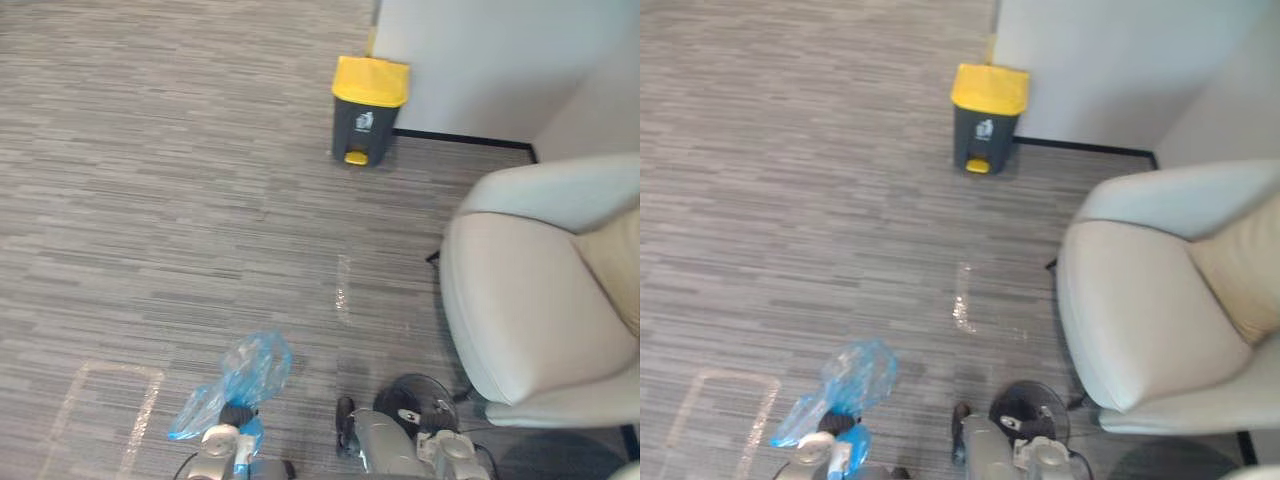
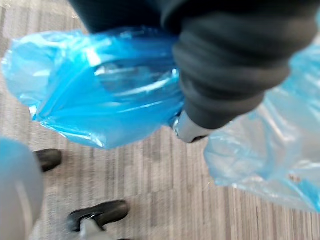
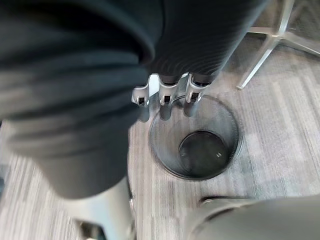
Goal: Gather rubbish on tea table into small bin, then transfer packed bag to large trash can.
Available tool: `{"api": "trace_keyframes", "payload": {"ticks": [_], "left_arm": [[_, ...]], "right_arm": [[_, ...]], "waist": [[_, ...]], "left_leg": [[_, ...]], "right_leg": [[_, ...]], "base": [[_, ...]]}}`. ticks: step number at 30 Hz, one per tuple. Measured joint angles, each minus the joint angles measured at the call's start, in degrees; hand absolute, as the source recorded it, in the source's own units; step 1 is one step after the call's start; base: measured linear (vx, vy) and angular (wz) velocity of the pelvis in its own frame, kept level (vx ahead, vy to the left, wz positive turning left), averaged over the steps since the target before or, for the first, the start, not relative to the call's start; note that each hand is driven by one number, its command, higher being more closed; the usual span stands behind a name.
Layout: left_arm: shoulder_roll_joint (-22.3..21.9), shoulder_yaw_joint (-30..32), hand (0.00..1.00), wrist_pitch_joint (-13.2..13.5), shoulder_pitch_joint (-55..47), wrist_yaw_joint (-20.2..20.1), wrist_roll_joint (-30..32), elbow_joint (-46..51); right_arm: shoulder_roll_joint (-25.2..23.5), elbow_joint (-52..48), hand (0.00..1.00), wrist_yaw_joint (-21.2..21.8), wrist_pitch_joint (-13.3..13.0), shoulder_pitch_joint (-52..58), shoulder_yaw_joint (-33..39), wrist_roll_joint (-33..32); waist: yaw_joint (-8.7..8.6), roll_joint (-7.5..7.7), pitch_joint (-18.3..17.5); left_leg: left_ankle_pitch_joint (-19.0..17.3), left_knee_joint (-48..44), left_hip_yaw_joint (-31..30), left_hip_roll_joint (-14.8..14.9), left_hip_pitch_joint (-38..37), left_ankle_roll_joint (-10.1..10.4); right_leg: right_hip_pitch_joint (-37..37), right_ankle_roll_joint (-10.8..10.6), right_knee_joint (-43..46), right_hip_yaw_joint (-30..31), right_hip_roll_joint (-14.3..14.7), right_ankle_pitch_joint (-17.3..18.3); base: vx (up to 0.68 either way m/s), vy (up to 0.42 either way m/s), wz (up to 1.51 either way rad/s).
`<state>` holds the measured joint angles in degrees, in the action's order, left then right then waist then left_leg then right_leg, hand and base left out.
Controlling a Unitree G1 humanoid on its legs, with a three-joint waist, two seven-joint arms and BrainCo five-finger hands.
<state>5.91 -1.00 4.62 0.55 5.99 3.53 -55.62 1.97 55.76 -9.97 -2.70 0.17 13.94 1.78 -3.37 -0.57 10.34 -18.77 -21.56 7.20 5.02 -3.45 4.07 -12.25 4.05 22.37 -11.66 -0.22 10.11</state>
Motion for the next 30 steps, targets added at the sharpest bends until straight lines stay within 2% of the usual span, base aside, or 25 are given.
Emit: {"api": "trace_keyframes", "payload": {"ticks": [1, 2, 3, 5, 6, 8, 9, 10, 12, 13, 14, 15, 16, 18, 19, 20, 21, 22, 23, 25, 26, 27, 28, 29, 30], "left_arm": [[-0.5, 0.22, 1.0, 0.0, -0.04, -0.06, 0.37, 0.64], [-1.08, 0.45, 1.0, 0.03, -0.39, -0.2, 0.45, 1.85], [-2.13, 1.21, 1.0, 0.04, -0.86, -0.37, 0.5, 3.04], [-3.19, 1.65, 1.0, 0.03, -1.27, -0.68, 0.69, 3.36], [-3.41, 1.65, 1.0, 0.03, -1.19, -0.81, 0.79, 3.35], [-3.41, 1.75, 1.0, 0.04, -0.84, -0.96, 0.82, 3.31], [-3.68, 1.72, 1.0, 0.12, -0.68, -0.96, 0.81, 3.24], [-4.0, 1.74, 1.0, 0.07, -0.72, -0.93, 0.78, 2.17], [-2.81, 1.69, 1.0, 0.07, -0.74, -0.71, 0.79, 1.87], [-2.06, 1.75, 1.0, 0.09, -0.51, -0.57, 0.79, 1.49], [-1.82, 1.77, 1.0, 0.04, -0.67, -0.36, 0.81, 0.91], [-1.85, 1.76, 1.0, 0.01, -0.92, -0.3, 0.81, 0.64], [-1.6, 1.62, 1.0, -0.03, -1.06, -0.09, 0.83, 0.45], [-1.17, 1.16, 1.0, -0.07, -1.55, 0.02, 0.81, 0.38], [-0.56, 0.09, 1.0, -0.1, -1.75, 0.14, 0.74, 0.31], [-0.25, -0.14, 1.0, -0.13, -1.49, 0.28, 0.52, -0.05], [-0.24, -0.11, 1.0, -0.14, -1.35, 0.37, 0.32, -0.19], [-0.2, 0.09, 1.0, -0.24, -1.13, 0.49, 0.11, -0.19], [-0.21, 0.15, 1.0, -0.24, -0.98, 0.55, -0.25, -0.2], [-0.08, 0.22, 1.0, -0.23, -0.46, 0.68, -0.38, -0.21], [0.14, 0.17, 1.0, -0.21, -0.2, 0.7, -0.4, -0.2], [0.08, 0.08, 1.0, -0.18, -0.03, 0.69, -0.4, -0.59], [-0.34, 0.17, 1.0, -0.2, 0.16, 0.7, -0.41, -0.82], [-0.49, 0.45, 1.0, 0.05, 0.5, 0.32, -0.38, -0.85], [-0.61, 1.03, 1.0, 0.03, 1.0, 0.37, -0.37, -1.1]], "right_arm": [[-0.64, -0.79, 0.0, -0.01, 0.12, 0.85, -0.12, 0.01], [-1.28, -1.18, 0.0, 0.0, 0.12, 1.06, -0.25, 0.0], [-1.62, -1.17, 0.0, -0.04, 0.21, 1.05, -0.19, -0.11], [-1.77, -1.4, 0.0, -0.04, 0.16, 0.41, -0.06, -0.22], [-1.92, -1.79, 0.0, -0.07, 0.14, -0.09, -0.04, -0.52], [-2.01, -2.68, 0.0, -0.08, -0.02, -0.64, 0.53, -0.66], [-1.59, -2.36, 0.0, -0.12, 0.0, -1.03, 0.82, -0.66], [-1.08, -0.6, 0.0, -0.23, 0.11, -1.25, 1.13, -0.65], [-2.34, 0.19, 0.0, -0.21, 0.67, -0.78, 1.0, -0.62], [-2.94, 0.66, 0.0, -0.17, 0.82, 0.15, 1.05, -0.62], [-3.19, 1.11, 0.0, -0.11, 1.02, 0.79, 1.14, -0.59], [-3.15, 1.1, 0.0, -0.11, 1.01, 0.69, 1.14, -0.56], [-3.05, 1.05, 0.0, -0.09, 0.98, 0.35, 1.14, -0.48], [-3.17, 0.68, 0.0, -0.08, 0.93, 0.25, 1.05, -0.31], [-3.25, 0.0, 0.0, -0.05, 0.91, 0.12, 1.0, 0.25], [-3.17, 0.05, 0.0, -0.09, 0.96, 0.27, 1.0, 0.59], [-3.16, 0.01, 0.0, -0.06, 0.94, 0.27, 1.0, 0.57], [-2.99, -0.03, 0.0, -0.12, 0.9, -0.2, 0.95, 0.58], [-2.67, -0.04, 0.0, -0.08, 0.9, -0.72, 0.39, 0.65], [-1.72, -0.03, 0.0, -0.06, 0.76, -1.88, -1.3, 0.71], [-1.58, -0.03, 0.0, -0.09, 0.75, -2.17, -1.48, 0.8], [-0.79, 0.25, 0.0, -0.01, 0.76, -1.93, -1.84, 1.02], [-0.01, 0.44, 0.0, -0.08, 0.73, -2.31, -1.87, 1.28], [0.36, 0.74, 0.0, -0.06, 0.75, -3.35, -1.81, 2.05], [0.39, 1.54, 0.0, -0.01, 0.9, -3.86, -1.36, 2.31]], "waist": [[-0.05, -0.03, 0.09], [0.29, -0.02, 0.08], [0.8, 0.29, 0.13], [1.57, 0.65, -0.15], [2.03, 0.78, -0.07], [3.03, 1.33, 0.1], [3.36, 0.24, 0.04], [3.53, -0.25, 0.18], [3.18, 1.61, -0.86], [3.21, 2.76, -1.26], [3.39, 3.08, -1.25], [3.47, 3.13, -1.17], [3.46, 3.19, -1.0], [3.29, 3.41, -0.92], [2.85, 3.57, -0.8], [2.36, 3.82, -0.77], [2.33, 3.81, -0.77], [2.24, 3.67, -0.68], [2.21, 3.25, -0.43], [1.59, 2.13, 0.26], [0.74, 2.06, 0.4], [0.04, 1.98, 0.51], [0.46, 0.57, 0.52], [1.11, -0.51, 0.86], [0.84, -0.79, 1.08]], "left_leg": [[0.77, -12.26, 0.26, 2.09, 3.95, 2.2], [-0.03, -20.72, 2.04, 4.43, 7.04, 2.23], [-1.19, -26.98, 4.94, 7.34, 10.1, 1.12], [-2.04, -25.32, 6.61, 8.56, 13.51, 0.59], [-2.07, -22.31, 6.27, 8.39, 15.44, 0.65], [-1.04, -14.98, 3.69, 6.6, 19.58, 0.53], [3.22, -5.9, -0.78, 5.06, 20.68, 1.19], [10.53, -3.25, -2.26, 4.27, 19.83, 2.02], [9.44, -1.78, -0.72, 1.69, 18.88, 1.98], [7.37, -2.3, 0.92, 0.27, 18.25, 0.46], [5.03, -2.93, 3.37, -0.37, 16.51, -0.47], [4.48, -2.7, 4.25, -0.57, 15.54, -0.69], [3.45, -1.6, 6.71, -0.66, 13.01, -1.56], [2.6, 0.05, 8.44, -1.18, 10.2, -1.96], [2.12, 1.84, 9.48, -1.56, 7.23, -2.39], [2.08, 3.09, 9.68, -1.71, 4.9, -2.88], [1.99, 3.48, 9.74, -1.66, 4.23, -2.96], [1.62, 5.26, 10.65, -1.19, 1.97, -3.07], [1.56, 6.66, 11.17, -0.68, 0.46, -2.88], [1.61, 9.38, 11.42, 0.19, -2.32, -2.64], [1.8, 11.44, 10.93, -0.06, -4.27, -2.13], [1.87, 13.07, 8.79, -0.7, -6.85, -1.64], [1.94, 13.19, 7.91, 0.32, -7.25, -1.58], [2.97, 12.24, 6.11, 0.98, -7.05, -0.42], [4.29, 10.46, 3.78, 1.24, -7.23, 0.6]], "right_leg": [[4.88, 0.01, -3.16, -0.24, 0.59, 0.01], [7.84, 0.13, -4.83, -0.04, 1.09, 0.08], [11.36, 0.3, -6.41, 0.31, 1.18, 0.19], [13.55, 0.3, -7.32, 1.6, 0.29, 0.19], [14.38, 0.17, -7.95, 2.6, -0.38, 0.27], [14.47, -2.56, -8.59, 4.87, -2.6, 1.87], [14.36, -5.52, -8.64, 6.72, -3.23, 3.64], [14.43, -7.88, -8.42, 9.38, -3.39, 4.99], [14.26, -7.92, -8.82, 11.78, -5.77, 4.91], [14.27, -8.38, -8.39, 13.75, -7.46, 5.18], [13.13, -8.63, -4.95, 16.09, -8.7, 5.01], [12.21, -8.72, -2.53, 16.95, -8.91, 4.97], [8.17, -10.21, 6.22, 18.6, -9.15, 4.07], [3.47, -11.94, 15.62, 18.73, -9.64, 1.36], [-0.3, -11.92, 23.67, 17.72, -9.6, 1.13], [-2.89, -10.36, 27.55, 14.5, -9.28, 3.98], [-3.59, -9.68, 27.85, 13.28, -9.03, 4.72], [-6.03, -7.56, 25.91, 9.36, -7.93, 6.73], [-7.51, -6.41, 22.45, 6.78, -6.57, 7.23], [-10.13, -4.79, 11.33, 2.22, -3.67, 4.99], [-10.58, -4.61, 0.8, 1.38, -1.91, -0.58], [-8.85, 1.41, -4.34, 1.71, -0.47, -11.63], [-7.93, 1.29, -4.56, 1.61, 0.37, -11.56], [-7.99, 2.34, -3.33, 2.15, 1.05, -9.62], [-7.7, 2.47, -0.57, 1.99, 1.0, -6.2]], "base": [[0.33, -0.024, 0.46], [0.54, 0.014, 0.46], [0.36, 0.047, 0.21], [0.25, 0.101, -0.09], [0.27, 0.215, -0.41], [0.2, 0.252, -0.47], [0.2, 0.335, -0.61], [0.19, 0.345, -0.51], [0.2, 0.334, -0.2], [0.33, 0.422, -0.54], [0.24, 0.292, -0.74], [0.25, 0.276, -1.0], [0.14, 0.14, -0.69], [0.24, 0.184, -0.59], [0.33, 0.146, -0.41], [0.3, 0.081, -0.23], [0.33, 0.023, -0.09], [0.36, -0.025, -0.16], [0.48, -0.053, -0.2], [0.45, -0.062, -0.02], [0.54, -0.058, 0.3], [0.55, -0.057, 0.18], [0.53, -0.044, -0.18], [0.57, -0.107, -0.31], [0.47, -0.096, -0.15]]}}
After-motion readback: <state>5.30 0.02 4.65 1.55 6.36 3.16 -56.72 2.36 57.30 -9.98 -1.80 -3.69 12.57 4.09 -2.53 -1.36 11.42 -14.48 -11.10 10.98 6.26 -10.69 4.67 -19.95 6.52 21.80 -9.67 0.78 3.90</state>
